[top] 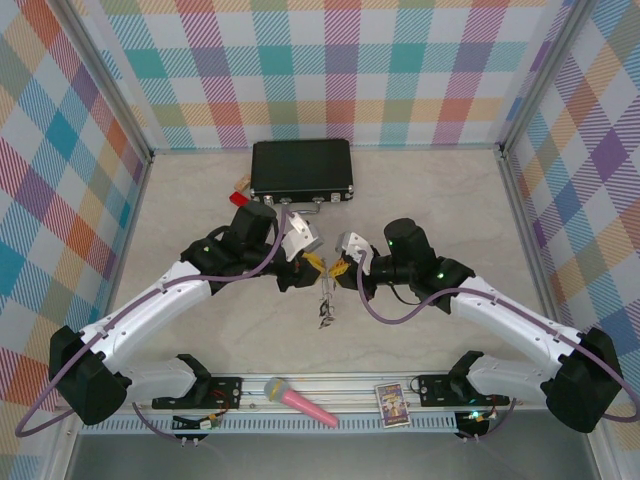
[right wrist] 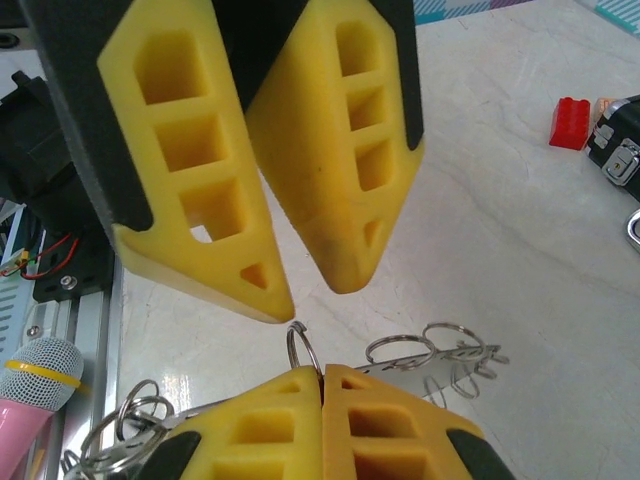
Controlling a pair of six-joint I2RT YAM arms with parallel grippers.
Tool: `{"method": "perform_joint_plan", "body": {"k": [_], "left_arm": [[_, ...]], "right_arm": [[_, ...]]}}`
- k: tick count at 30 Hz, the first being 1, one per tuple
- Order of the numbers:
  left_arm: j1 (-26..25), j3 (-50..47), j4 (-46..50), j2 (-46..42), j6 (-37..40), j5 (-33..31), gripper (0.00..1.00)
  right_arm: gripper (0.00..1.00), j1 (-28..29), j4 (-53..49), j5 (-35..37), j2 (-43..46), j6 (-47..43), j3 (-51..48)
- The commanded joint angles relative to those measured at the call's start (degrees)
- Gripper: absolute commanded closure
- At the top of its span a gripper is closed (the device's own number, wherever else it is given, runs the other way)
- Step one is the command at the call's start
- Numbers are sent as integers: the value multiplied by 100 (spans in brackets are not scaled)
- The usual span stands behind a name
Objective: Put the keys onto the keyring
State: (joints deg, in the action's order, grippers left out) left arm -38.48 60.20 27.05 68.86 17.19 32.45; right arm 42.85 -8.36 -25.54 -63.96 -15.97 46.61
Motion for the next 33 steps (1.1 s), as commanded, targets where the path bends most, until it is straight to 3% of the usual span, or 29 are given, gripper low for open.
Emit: {"method": "perform_joint_plan", "body": {"k": [1, 33], "left_arm": [[25, -38, -158, -15, -60, 47, 75], [-41, 19, 70, 279, 41, 438, 76]], "right_arm": [[100, 48, 146, -223, 50, -91, 248], [100, 81, 200, -365, 13, -47, 270]]}}
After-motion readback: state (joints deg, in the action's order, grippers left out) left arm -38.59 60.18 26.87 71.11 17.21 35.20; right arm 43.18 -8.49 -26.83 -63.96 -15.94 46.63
